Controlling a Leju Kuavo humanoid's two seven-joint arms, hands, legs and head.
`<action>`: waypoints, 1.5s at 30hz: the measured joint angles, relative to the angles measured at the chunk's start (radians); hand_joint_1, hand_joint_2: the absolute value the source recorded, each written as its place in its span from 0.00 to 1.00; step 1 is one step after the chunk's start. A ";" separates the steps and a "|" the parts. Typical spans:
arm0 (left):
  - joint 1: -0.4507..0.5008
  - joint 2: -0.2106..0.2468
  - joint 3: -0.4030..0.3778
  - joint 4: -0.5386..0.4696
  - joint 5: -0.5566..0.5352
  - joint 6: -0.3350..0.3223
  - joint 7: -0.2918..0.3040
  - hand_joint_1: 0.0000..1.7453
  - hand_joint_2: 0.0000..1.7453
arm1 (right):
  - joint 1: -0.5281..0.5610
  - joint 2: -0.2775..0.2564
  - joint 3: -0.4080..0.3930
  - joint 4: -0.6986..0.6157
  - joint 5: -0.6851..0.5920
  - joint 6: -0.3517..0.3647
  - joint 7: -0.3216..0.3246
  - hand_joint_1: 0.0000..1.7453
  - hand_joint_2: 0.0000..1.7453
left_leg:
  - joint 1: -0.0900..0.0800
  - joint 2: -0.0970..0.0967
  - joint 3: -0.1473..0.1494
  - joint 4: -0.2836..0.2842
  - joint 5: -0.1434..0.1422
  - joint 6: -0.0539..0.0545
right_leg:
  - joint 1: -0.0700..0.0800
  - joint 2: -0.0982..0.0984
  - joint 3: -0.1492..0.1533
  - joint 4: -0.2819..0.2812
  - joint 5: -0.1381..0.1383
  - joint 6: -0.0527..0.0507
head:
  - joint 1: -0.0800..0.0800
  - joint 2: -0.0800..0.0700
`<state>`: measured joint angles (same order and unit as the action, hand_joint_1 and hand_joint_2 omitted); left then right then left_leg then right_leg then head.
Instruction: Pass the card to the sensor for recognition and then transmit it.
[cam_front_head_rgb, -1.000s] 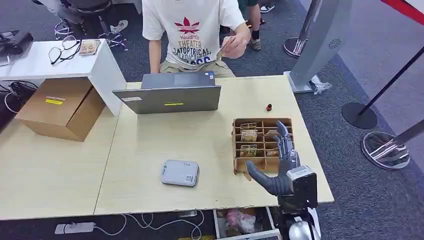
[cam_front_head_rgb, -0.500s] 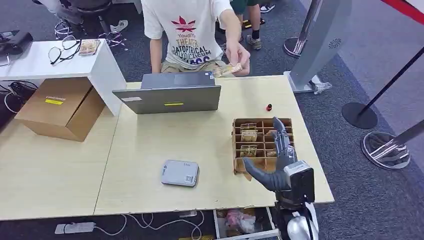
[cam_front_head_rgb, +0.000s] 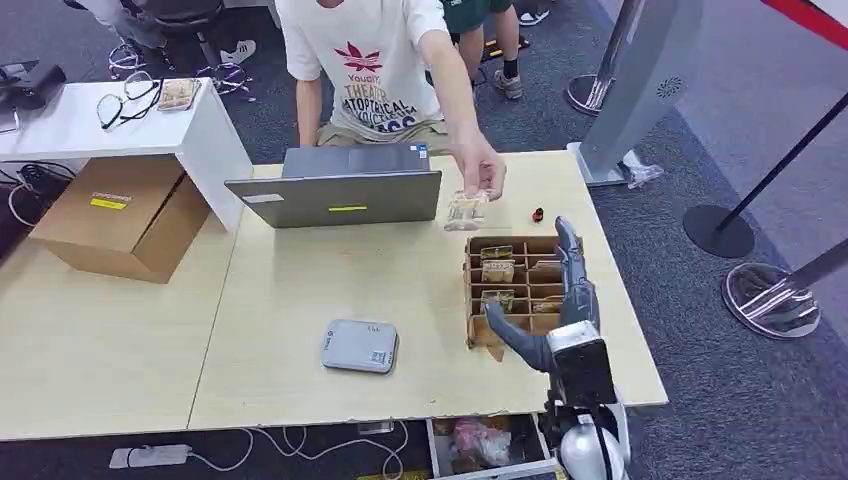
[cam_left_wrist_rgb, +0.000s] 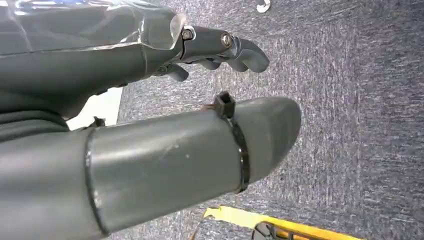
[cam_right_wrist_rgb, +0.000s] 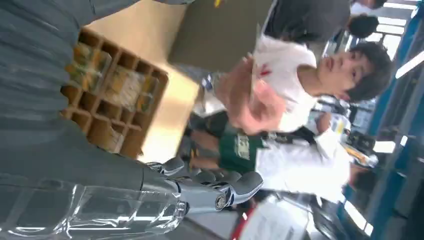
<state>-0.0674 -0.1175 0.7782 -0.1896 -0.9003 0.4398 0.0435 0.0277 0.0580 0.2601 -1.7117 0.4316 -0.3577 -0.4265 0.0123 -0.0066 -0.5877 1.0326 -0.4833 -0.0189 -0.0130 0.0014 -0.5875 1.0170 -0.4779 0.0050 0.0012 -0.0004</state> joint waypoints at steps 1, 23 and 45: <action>-0.002 0.000 0.000 0.000 0.000 0.000 -0.001 0.00 0.00 | -0.021 -0.001 0.011 0.006 0.034 -0.028 0.001 0.00 1.00 | 0.000 0.000 0.000 0.000 0.000 0.000 | 0.000 0.000 0.000 0.000 0.000 0.000 | 0.000 0.000; -0.024 -0.035 0.001 0.000 -0.021 0.069 -0.049 0.00 0.00 | -0.238 -0.065 0.134 0.193 0.509 -0.333 0.096 0.00 1.00 | 0.000 0.000 0.000 0.000 0.000 0.000 | 0.000 0.000 0.000 0.000 0.000 0.000 | 0.000 0.000; -0.023 -0.045 0.001 0.000 -0.008 0.083 -0.076 0.00 0.00 | -0.257 -0.079 0.142 0.263 0.516 -0.334 0.108 0.94 1.00 | 0.000 0.000 0.000 0.000 0.000 0.000 | 0.000 0.000 0.000 0.000 0.000 0.000 | 0.000 0.000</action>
<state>-0.0904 -0.1625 0.7790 -0.1896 -0.9087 0.5226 -0.0324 -0.2291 -0.0214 0.4021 -1.4485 0.9472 -0.6916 -0.3189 0.0122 -0.0066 -0.5876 1.0327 -0.4833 -0.0189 -0.0130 0.0013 -0.5875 1.0170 -0.4778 0.0050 0.0011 -0.0004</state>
